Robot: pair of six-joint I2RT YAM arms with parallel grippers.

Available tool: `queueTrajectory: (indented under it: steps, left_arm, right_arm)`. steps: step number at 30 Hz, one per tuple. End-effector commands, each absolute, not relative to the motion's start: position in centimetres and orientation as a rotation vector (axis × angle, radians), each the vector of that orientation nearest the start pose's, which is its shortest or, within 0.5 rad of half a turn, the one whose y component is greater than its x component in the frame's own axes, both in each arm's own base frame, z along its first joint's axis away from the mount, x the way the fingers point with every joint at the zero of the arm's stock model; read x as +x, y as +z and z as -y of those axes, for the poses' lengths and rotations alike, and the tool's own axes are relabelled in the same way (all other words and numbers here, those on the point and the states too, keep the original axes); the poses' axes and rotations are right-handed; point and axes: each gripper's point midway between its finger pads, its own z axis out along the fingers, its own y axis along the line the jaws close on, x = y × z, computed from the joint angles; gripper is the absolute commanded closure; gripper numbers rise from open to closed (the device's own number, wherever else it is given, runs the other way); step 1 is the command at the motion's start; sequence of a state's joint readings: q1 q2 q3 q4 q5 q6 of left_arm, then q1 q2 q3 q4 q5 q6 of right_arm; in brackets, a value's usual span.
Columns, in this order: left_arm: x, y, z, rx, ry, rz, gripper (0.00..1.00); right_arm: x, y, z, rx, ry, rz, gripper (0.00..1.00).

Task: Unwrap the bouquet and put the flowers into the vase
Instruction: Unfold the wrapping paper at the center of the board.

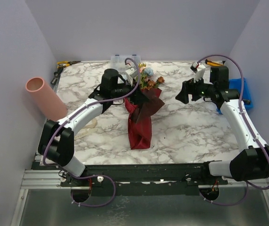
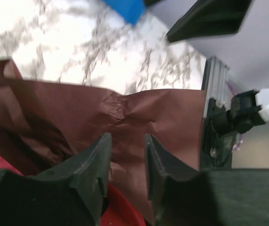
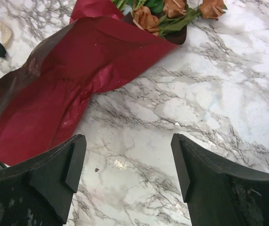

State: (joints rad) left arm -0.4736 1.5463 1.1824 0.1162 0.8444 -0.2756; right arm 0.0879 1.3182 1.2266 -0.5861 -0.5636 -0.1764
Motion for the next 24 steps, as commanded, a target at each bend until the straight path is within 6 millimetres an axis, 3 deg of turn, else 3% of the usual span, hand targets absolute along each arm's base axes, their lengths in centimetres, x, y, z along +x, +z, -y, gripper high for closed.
queueTrajectory:
  steps: [1, 3, 7, 13, 18, 24]
  left_arm:
    - [30.8, 18.9, 32.5, 0.829, -1.282, -1.947, 0.68]
    - [30.5, 17.6, 33.8, 0.837, -1.325, -1.975, 0.72]
    - [29.7, 17.5, 35.9, 0.829, -1.491, -1.962, 0.72]
    - [29.4, 18.2, 38.4, 0.811, -1.616, -1.923, 0.69]
    - [30.1, 18.3, 38.6, 0.785, -1.597, -1.915, 0.69]
    - [30.0, 18.4, 38.6, 0.774, -1.595, -1.918, 0.69]
  right_arm:
    - [34.4, 26.2, -13.2, -0.62, 0.661, -2.027, 0.2]
    - [34.6, 27.0, -13.3, -0.61, 0.665, -2.009, 0.2]
    - [34.3, 27.1, -13.7, -0.583, 0.712, -2.025, 0.2]
    - [32.9, 23.3, -14.5, -0.544, 0.844, -2.137, 0.14]
    - [31.4, 20.0, -16.0, -0.516, 1.026, -2.179, 0.13]
    - [29.8, 19.5, -18.6, -0.497, 1.365, -2.111, 0.17]
